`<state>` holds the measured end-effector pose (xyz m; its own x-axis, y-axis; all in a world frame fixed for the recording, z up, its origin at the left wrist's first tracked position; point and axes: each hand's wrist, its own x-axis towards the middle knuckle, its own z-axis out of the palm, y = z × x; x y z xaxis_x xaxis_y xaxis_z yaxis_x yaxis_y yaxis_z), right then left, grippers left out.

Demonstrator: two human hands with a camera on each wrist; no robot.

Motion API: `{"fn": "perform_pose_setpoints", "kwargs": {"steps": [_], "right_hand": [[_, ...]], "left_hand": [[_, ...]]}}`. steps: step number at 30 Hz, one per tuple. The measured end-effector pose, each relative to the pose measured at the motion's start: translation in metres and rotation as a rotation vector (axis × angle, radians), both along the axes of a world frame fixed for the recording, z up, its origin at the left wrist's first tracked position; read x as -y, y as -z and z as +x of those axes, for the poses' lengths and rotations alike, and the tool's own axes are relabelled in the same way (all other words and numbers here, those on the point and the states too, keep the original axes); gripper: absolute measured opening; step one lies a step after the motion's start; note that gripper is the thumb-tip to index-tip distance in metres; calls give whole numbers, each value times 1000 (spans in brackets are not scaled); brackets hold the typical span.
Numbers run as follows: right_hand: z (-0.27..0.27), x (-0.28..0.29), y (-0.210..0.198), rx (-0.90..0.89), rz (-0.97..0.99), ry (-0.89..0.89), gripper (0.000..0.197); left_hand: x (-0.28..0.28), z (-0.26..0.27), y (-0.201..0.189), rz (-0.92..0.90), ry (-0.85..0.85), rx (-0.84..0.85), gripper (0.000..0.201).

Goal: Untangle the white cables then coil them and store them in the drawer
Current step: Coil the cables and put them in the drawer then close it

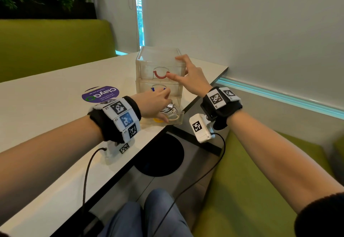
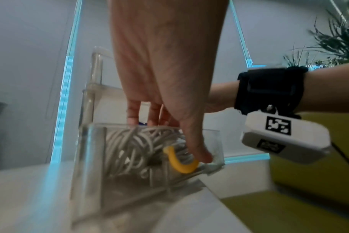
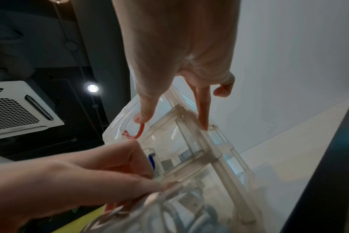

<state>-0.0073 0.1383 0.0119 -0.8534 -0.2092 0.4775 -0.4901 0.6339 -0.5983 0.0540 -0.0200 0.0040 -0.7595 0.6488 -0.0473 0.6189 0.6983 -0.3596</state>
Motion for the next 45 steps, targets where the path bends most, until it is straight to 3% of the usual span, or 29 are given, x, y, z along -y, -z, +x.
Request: {"fn": "perform_pose_setpoints", "kwargs": {"steps": [12,18,23,26,30,35,39,41,45], "right_hand": [[6,3,2,32,-20,19,64],[9,6,1,24,-7,37,65],[9,4,3,24,-5,42,65],[10,4,3,28,-15,53,65],[10,4,3,44,-21,52,66],[13,5,2,50,-30,43,64],[14,3,1,51,-38,26,63],[13,3,1,58,-39,23,63],[13,3,-1,54,-14,24,61]], "left_hand": [[-8,9,1,14,-25,-8,63],[-2,14,7,6,-28,-162,57],[-3,1,4,286,-27,65,27],[-3,-1,-3,451,-22,84,25],[-4,2,-4,493,-34,30,19],[-7,12,-13,306,0,-28,22],[-9,21,-13,34,22,-28,50],[-8,23,-7,-72,56,-112,36],[1,15,-5,3,24,-84,28]]}}
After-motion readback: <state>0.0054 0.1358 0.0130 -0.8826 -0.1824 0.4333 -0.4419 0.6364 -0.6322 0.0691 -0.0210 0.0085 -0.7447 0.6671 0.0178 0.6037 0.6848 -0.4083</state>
